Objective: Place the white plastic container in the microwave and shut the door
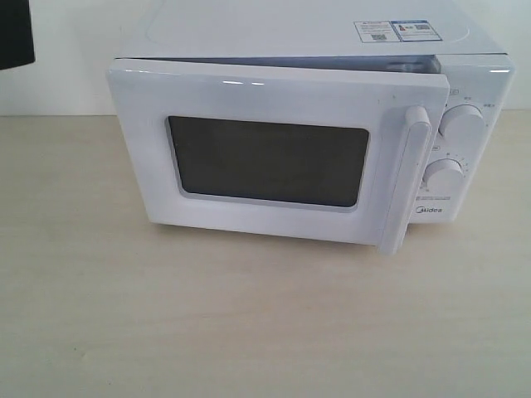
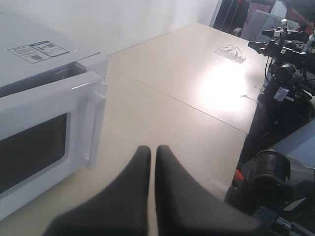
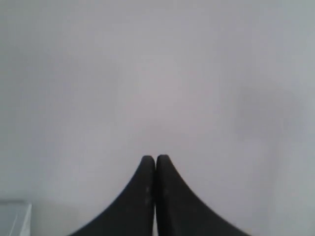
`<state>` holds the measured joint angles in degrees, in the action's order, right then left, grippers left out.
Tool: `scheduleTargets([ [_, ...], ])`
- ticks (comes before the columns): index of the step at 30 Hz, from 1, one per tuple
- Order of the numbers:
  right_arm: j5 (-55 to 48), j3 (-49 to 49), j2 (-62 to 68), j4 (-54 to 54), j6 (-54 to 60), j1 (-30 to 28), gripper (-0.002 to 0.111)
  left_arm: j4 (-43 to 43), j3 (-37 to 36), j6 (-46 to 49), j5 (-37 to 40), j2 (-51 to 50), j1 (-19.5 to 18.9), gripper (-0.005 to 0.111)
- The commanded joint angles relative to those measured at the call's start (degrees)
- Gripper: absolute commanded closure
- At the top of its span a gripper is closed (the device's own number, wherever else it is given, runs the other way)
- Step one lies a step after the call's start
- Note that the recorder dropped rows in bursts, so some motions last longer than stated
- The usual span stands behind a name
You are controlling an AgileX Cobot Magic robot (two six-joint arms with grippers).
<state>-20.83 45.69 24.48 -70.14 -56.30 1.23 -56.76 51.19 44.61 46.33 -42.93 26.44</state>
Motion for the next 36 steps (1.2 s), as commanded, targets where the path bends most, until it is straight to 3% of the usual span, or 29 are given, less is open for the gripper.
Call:
scheduleTargets([
  [1,-8.97,0.16,0.19,34.45,34.88,-0.09,0.108,0.10,0.09,-0.51,-0.08,0.29,0.24,0.102],
  [4,-15.20,0.16,0.19,51.21,51.53,-0.09,0.108,0.10,0.09,-0.51,-0.08,0.29,0.24,0.102],
  [10,-19.73,0.16,0.19,90.19,63.32,-0.09,0.108,0.10,0.09,-0.51,-0.08,0.29,0.24,0.102],
  [14,-22.58,-1.44,0.19,112.68,83.37,-0.09,0.108,0.10,0.09,-0.51,-0.08,0.29,0.24,0.102],
  [21,-12.04,-9.55,0.40,116.73,87.95,-0.09,0.108,0.10,0.09,-0.51,-0.08,0.29,0.24,0.102],
  [27,-10.00,-13.63,4.50,118.65,93.46,-0.09,0.108,0.10,0.09,-0.51,-0.08,0.29,0.24,0.102],
  [36,-10.65,-13.39,15.30,145.57,114.38,-0.09,0.108,0.10,0.09,-0.51,-0.08,0.29,0.24,0.102],
])
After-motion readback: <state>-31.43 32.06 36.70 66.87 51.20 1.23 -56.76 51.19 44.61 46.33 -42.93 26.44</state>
